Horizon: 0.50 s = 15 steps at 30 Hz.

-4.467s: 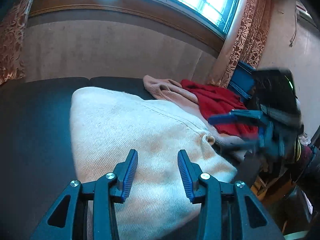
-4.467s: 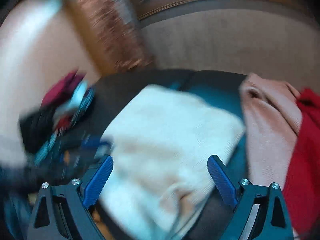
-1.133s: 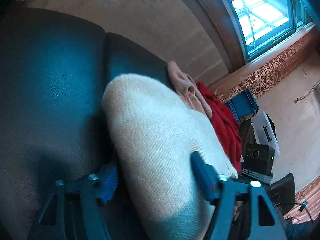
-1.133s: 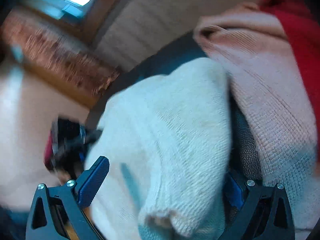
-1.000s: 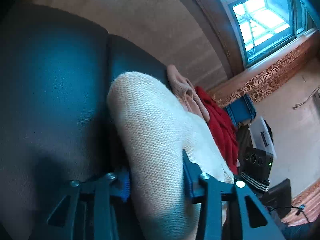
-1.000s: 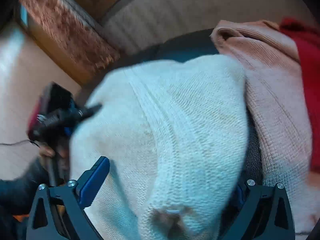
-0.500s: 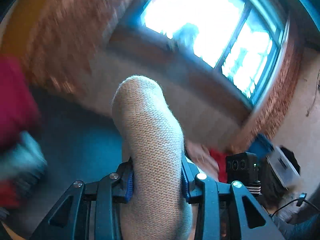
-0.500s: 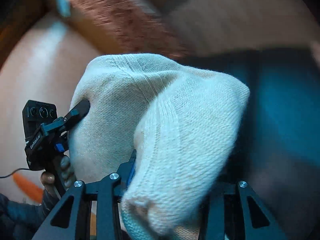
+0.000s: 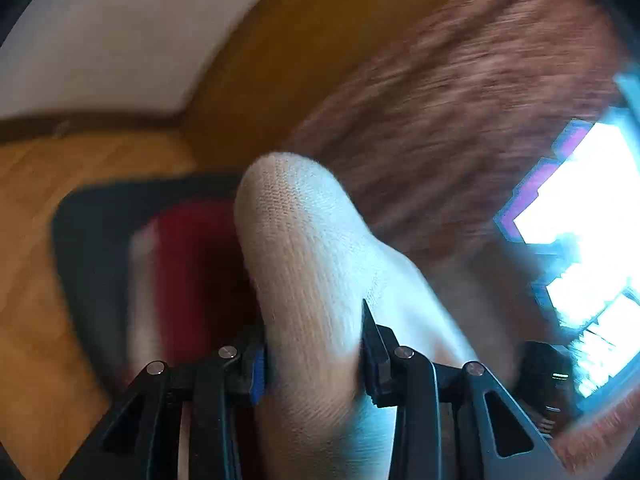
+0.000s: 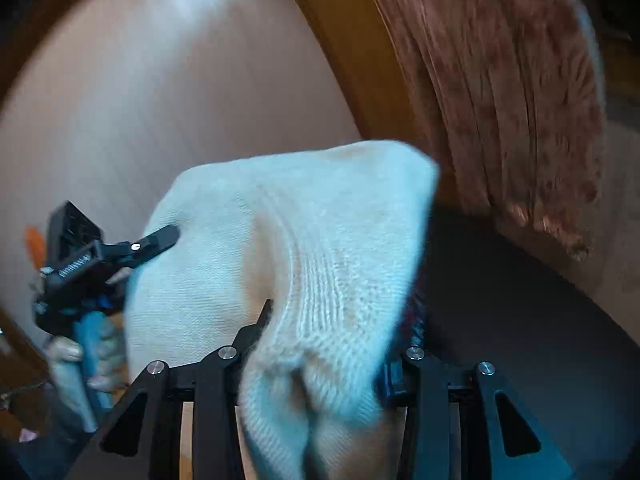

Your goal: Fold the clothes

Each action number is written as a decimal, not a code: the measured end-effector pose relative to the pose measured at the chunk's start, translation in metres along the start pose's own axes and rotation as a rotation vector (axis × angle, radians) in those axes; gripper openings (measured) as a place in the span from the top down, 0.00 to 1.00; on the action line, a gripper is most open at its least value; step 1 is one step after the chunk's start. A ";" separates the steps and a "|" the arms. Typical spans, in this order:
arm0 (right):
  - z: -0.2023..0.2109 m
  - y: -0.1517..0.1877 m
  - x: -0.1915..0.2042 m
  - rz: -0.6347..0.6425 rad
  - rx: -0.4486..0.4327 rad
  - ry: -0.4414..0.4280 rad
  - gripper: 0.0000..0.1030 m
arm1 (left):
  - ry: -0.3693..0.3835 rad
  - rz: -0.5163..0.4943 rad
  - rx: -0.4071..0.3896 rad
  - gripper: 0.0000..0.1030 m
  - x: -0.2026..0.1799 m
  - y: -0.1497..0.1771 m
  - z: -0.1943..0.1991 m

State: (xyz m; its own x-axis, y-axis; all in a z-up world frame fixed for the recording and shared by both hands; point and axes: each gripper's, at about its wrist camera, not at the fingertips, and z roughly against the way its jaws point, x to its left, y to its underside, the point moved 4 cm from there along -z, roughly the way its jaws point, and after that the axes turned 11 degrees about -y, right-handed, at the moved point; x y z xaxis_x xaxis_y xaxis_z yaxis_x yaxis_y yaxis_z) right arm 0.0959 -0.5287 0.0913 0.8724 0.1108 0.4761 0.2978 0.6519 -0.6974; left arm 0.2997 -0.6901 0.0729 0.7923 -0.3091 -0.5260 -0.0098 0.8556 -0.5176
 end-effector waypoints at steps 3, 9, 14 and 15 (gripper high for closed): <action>-0.041 0.013 -0.029 -0.097 0.027 -0.037 0.43 | 0.060 0.075 -0.005 0.62 0.015 0.003 -0.007; -0.036 0.007 -0.027 -0.095 -0.056 -0.074 0.21 | 0.005 0.031 -0.088 0.62 0.007 -0.002 0.026; -0.003 -0.019 -0.010 -0.017 -0.159 -0.011 0.20 | -0.070 0.044 -0.127 0.61 0.009 -0.005 0.051; 0.009 -0.019 -0.003 0.017 -0.191 0.019 0.20 | -0.104 0.058 -0.144 0.61 0.011 -0.007 0.058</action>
